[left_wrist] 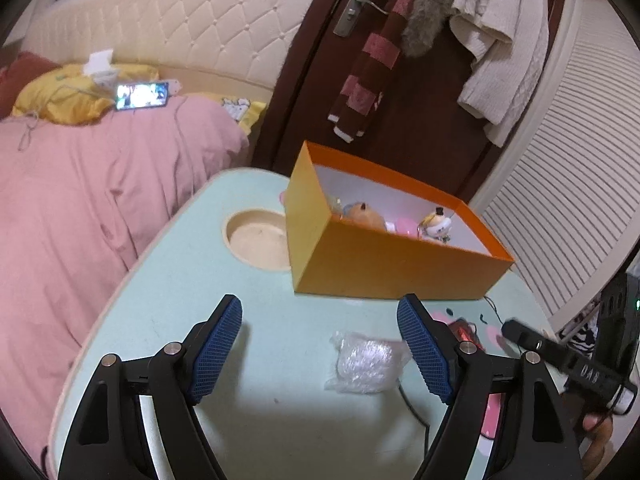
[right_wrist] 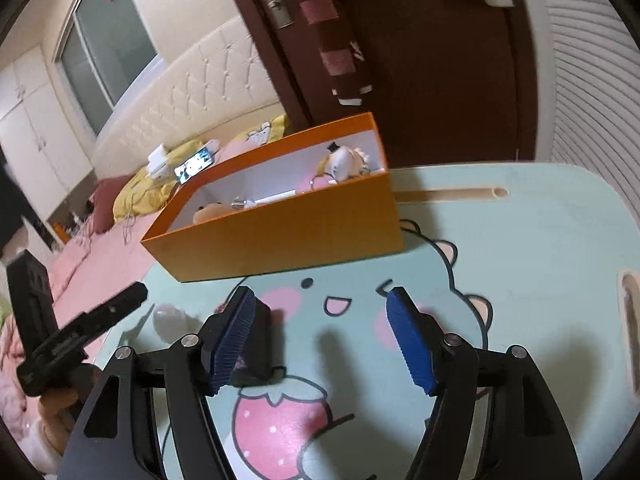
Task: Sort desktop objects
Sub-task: 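Lift the red-patterned box out and place it on the table with the right gripper, then grasp the brown round plush in the orange box with the left gripper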
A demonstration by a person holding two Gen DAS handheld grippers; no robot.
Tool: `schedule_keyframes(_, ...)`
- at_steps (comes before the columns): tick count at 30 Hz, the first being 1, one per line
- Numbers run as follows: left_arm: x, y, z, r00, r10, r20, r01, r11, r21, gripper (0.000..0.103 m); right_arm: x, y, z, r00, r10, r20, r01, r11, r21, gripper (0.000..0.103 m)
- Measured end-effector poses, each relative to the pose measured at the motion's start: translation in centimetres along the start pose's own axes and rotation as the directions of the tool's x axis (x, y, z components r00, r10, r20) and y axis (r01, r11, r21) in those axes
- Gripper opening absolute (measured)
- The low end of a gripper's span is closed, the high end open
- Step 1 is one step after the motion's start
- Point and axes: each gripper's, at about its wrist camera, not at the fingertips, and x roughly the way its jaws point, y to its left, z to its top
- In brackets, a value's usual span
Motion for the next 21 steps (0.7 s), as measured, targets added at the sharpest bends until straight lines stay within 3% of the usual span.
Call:
schedule_keyframes(3,-0.2,-1.8,2.3,1.000,-0.007,0.004,0.007,0.999,0.042,0.073,-0.1,-0.1,-0.3,1.000,0.026,0.005,-0.026,1.000,0.009,0.069)
schedule_keyframes(5,0.4,-3.8,4.4,1.000,-0.006,-0.017,0.007,0.995,0.100,0.066,-0.4,-0.3,-0.1,0.999,0.043,0.008,-0.043,0.999,0.009,0.069)
schedule_keyframes(8,3.0,-6.1,6.6,0.993,0.056,-0.103,-0.037,0.984,0.173,0.062,-0.6,-0.7,-0.5,0.999,0.051,-0.001,-0.051,0.998,0.028,0.069)
schedule_keyframes(11,6.3,-8.2,8.5,0.970,0.142,-0.197,-0.092,0.966,0.242,0.057,-0.6,-0.9,-0.6,0.998,0.062,0.005,-0.062,0.998,0.032,0.069)
schedule_keyframes(13,8.5,-8.7,8.9,0.948,0.208,-0.239,-0.140,0.951,0.275,0.048,-0.7,-0.9,-0.7,0.998,0.066,0.007,-0.067,0.997,0.032,0.069)
schedule_keyframes(16,11.1,-9.1,8.6,0.918,0.271,-0.290,-0.169,0.928,0.332,0.038,-0.8,-1.1,-0.9,0.997,0.073,0.007,-0.073,0.997,0.038,0.069)
schedule_keyframes(18,12.5,-9.0,7.9,0.895,0.287,-0.340,-0.165,0.924,0.345,0.037,-0.8,-1.3,-1.0,0.997,0.077,0.004,-0.077,0.996,0.049,0.069)
schedule_keyframes(19,12.9,-9.0,7.6,0.888,0.293,-0.356,-0.163,0.922,0.352,0.033,-0.7,-1.5,-1.0,0.997,0.081,0.000,-0.081,0.995,0.059,0.069)
schedule_keyframes(21,13.1,-9.0,7.3,0.889,0.291,-0.353,-0.157,0.919,0.361,0.032,-0.4,-1.7,-0.8,0.996,0.088,-0.004,-0.087,0.993,0.078,0.069)
